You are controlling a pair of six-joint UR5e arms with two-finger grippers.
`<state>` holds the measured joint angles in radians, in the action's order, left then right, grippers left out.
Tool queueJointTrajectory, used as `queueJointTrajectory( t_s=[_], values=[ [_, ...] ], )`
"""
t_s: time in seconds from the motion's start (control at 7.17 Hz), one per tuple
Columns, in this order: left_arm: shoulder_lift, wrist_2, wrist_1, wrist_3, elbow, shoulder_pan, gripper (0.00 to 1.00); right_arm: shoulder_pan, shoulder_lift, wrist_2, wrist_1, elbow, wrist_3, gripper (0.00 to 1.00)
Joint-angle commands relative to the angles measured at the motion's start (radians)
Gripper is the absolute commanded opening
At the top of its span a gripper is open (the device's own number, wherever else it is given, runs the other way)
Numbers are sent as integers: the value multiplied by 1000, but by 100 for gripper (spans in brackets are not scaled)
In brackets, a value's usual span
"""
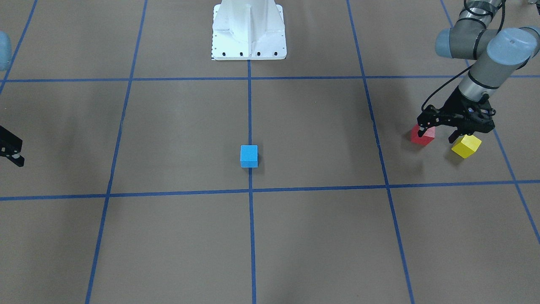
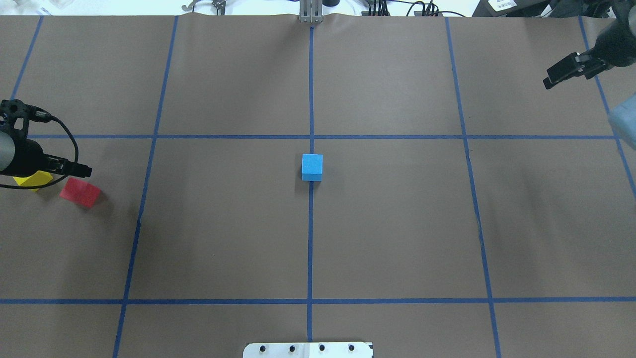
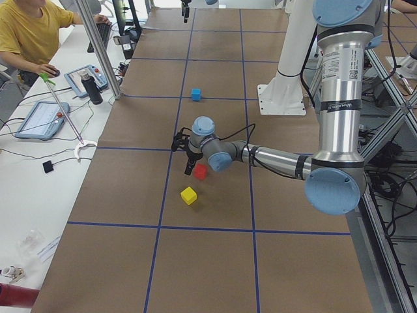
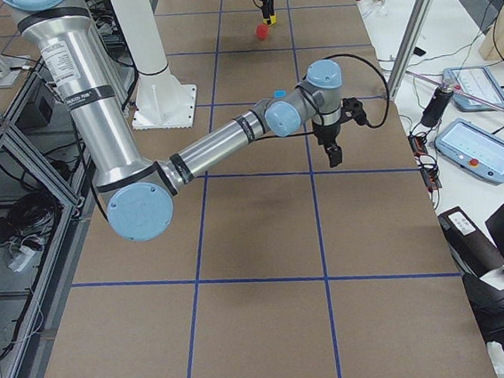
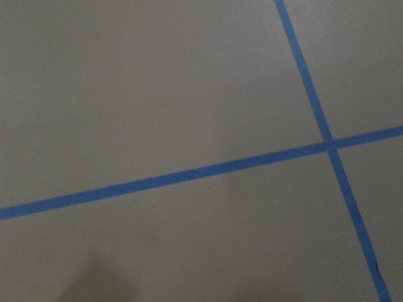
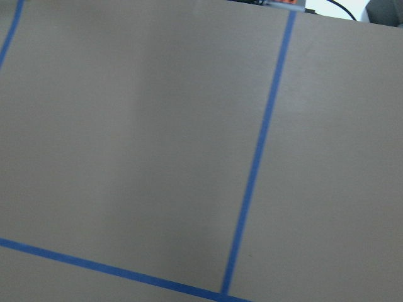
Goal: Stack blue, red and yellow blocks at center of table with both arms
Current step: 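Grasp the red cube with the left gripper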
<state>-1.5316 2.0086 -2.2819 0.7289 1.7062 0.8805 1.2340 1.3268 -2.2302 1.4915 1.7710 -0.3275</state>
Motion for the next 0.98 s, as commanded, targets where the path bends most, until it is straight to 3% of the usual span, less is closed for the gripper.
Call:
queueJointTrajectory(
  t_s=[0.0, 0.28, 0.42, 0.56, 0.7, 0.84],
  values=[
    [4, -18, -1, -6, 0, -40, 100, 9, 25, 1, -1, 10, 18, 100],
    [5, -18, -1, -8, -3, -70, 98, 9, 20, 7, -1, 4, 18, 100],
    [7, -18, 1, -6, -5, -81, 85, 9, 19, 9, -1, 4, 18, 100],
    [7, -18, 1, -8, -13, -84, 61, 9, 22, 12, -1, 2, 18, 100],
    [14, -18, 1, -8, -14, -84, 47, 9, 22, 12, -1, 4, 18, 100],
    [24, -16, 1, -13, -8, -83, 22, 9, 20, 12, -1, 4, 16, 100]
  ],
)
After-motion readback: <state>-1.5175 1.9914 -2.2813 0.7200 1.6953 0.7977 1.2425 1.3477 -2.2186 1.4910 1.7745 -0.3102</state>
